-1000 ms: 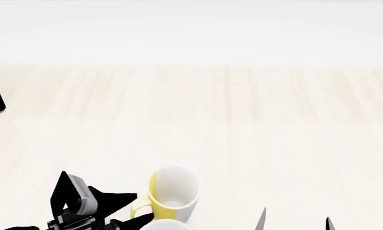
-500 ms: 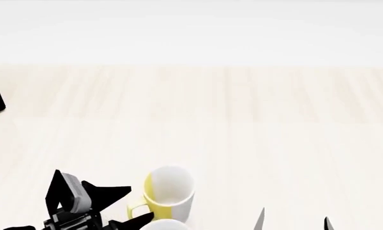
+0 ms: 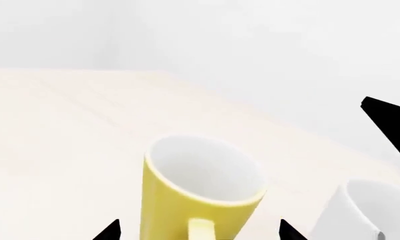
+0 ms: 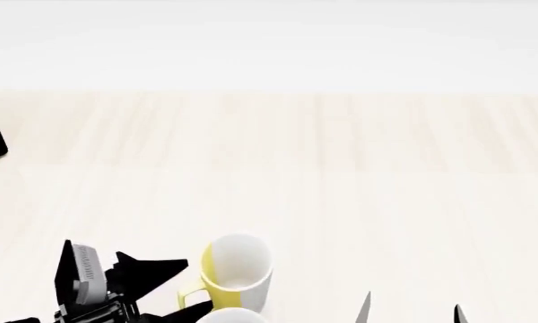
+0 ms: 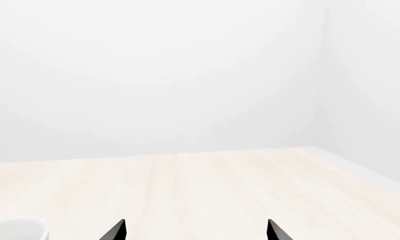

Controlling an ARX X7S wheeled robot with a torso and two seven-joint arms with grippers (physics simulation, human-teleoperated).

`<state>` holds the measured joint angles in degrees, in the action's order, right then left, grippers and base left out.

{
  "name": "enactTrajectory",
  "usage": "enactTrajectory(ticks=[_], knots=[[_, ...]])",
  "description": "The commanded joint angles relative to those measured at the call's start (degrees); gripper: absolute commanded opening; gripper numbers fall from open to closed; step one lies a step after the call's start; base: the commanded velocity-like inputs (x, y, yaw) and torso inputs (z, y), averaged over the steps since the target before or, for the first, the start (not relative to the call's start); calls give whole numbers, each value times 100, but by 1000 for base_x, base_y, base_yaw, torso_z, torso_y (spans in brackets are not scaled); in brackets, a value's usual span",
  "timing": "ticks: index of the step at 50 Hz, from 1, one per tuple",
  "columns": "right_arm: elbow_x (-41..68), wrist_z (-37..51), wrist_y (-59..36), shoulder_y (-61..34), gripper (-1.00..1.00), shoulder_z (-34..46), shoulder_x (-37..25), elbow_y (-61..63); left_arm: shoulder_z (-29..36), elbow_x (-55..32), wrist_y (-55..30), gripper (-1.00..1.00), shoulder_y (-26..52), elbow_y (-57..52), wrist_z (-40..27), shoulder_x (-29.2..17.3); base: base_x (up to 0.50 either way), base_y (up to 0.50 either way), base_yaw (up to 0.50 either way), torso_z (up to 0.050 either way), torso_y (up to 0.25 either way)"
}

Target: Put the yellow and white mug to the front of the white mug.

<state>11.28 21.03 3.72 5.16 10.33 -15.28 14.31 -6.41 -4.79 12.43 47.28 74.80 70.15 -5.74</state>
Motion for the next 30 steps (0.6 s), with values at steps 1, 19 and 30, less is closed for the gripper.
enactTrajectory(ticks=[1,19,30], knots=[[12,26,3,-4,100,22,-20,0,-125,-117,-13,100,-41,-50,450,-15,0,0,0,0,0],[16,56,20,0,100,69,-55,15,-391,-636,-963,100,-417,-1287,701,-56,0,0,0,0,0],[37,92,30,45,100,66,-89,96,-601,-1343,-2338,100,-1262,-3708,855,-45,0,0,0,0,0]])
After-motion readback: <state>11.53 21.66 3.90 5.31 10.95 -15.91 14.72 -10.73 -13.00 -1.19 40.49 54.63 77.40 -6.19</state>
